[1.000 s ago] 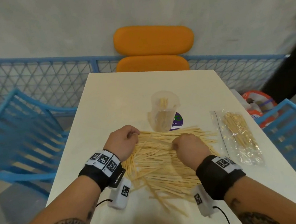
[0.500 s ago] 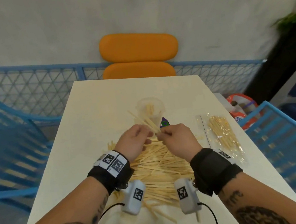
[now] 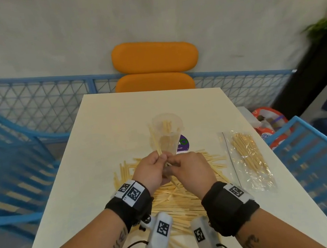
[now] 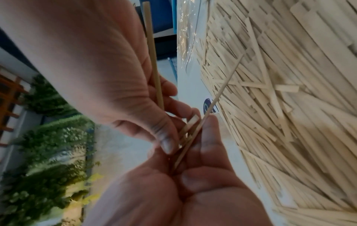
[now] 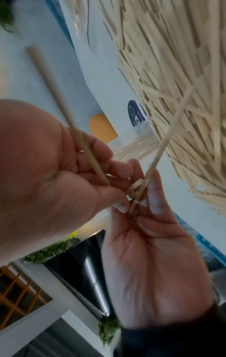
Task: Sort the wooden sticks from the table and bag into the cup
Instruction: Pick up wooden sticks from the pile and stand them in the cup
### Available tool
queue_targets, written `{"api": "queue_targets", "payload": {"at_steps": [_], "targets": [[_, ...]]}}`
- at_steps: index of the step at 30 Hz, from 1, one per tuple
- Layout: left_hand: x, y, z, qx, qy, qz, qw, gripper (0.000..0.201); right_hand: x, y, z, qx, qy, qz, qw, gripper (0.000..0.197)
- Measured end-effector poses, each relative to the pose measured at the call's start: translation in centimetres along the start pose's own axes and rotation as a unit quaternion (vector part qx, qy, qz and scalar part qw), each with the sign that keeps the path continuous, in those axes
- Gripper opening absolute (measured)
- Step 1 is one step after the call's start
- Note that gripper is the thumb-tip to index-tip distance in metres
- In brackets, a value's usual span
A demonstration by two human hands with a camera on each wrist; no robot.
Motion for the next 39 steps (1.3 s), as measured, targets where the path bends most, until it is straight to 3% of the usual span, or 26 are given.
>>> {"api": "queue_targets", "payload": {"at_steps": [4, 8, 10, 17, 22, 25, 30, 34, 36, 39], "targets": [[-0.5, -0.7, -1.8, 0.057, 0.068, -0.050, 0.995, 0.023, 0.0, 0.2, 0.3, -0.021, -0.034, 0.003, 0.999, 0.021], [-0.4, -0.7, -2.9, 0.058, 0.050, -0.035, 0.996, 0.023, 0.7, -0.3, -0.1, 0.029, -0.083, 0.051, 0.995, 0.003], [-0.3, -0.2, -2.9, 0.039, 0.008, -0.018, 0.999, 0.025, 0.7, -0.5, -0.3, 0.050, -0.149, 0.094, 0.983, 0.005], [0.6, 1.6, -0.9, -0.057, 0.004, 0.021, 0.998, 0.021, -0.2, -0.2, 1.2, 0.018, -0.383, 0.266, 0.884, 0.007], [0.8, 1.7, -0.6, -0.075, -0.077, 0.067, 0.992, 0.024, -0.8, -0.4, 0.3, 0.042, -0.399, 0.225, 0.888, 0.014], [0.9, 1.6, -0.6, -0.090, -0.096, 0.083, 0.988, 0.024, -0.7, -0.6, 0.1, 0.046, -0.363, 0.196, 0.910, 0.019], [0.7, 1.8, -0.7, -0.127, -0.094, 0.079, 0.984, 0.030, -1.8, -1.8, -1.9, 0.067, -0.289, 0.092, 0.951, 0.053], [1.5, 2.4, -0.3, -0.152, -0.091, 0.098, 0.979, 0.019, -3.3, -2.2, -1.7, 0.047, -0.209, 0.013, 0.977, 0.025], [2.3, 2.5, -0.1, -0.148, -0.073, 0.105, 0.981, 0.011, -3.6, -2.0, -1.3, 0.030, -0.191, -0.002, 0.981, 0.025], [3.1, 2.1, -0.4, -0.125, -0.048, 0.099, 0.986, 0.028, -4.2, -1.8, -0.3, -0.015, -0.163, -0.034, 0.986, 0.033]]}}
Point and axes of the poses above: each hand's wrist, its own y-axis away from the middle knuckle, its own z-axis out of the palm, x = y × z, the point moved 7 cm from there along -y, towards the middle knuckle, and after that the axes turned 13 degrees about x, right-handed, at the moved point
